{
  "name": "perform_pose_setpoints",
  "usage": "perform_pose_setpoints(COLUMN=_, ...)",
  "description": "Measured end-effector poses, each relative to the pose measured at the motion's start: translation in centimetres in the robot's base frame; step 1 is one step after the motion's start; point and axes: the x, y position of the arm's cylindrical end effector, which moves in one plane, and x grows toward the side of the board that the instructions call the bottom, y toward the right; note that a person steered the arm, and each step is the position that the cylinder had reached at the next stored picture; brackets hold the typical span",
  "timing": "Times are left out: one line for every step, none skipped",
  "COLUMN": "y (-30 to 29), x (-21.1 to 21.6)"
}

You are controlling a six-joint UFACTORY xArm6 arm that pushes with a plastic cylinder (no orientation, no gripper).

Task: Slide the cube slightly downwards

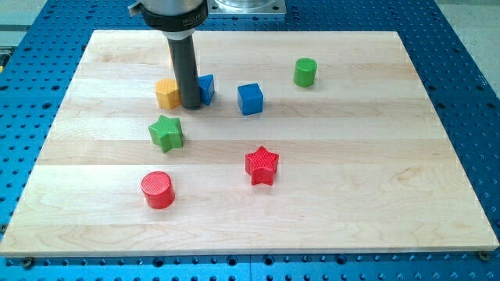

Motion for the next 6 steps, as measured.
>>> perform_pose_setpoints(y=3.3, x=-2.3)
perform_pose_setpoints(y=2.9, x=-4.1)
perform_pose_setpoints(y=2.0, x=-0.3)
perform_pose_setpoints(y=2.1, x=5.1)
perform_pose_setpoints(y=8.6, x=8.1)
perform_pose_setpoints(y=16.8, x=8.6)
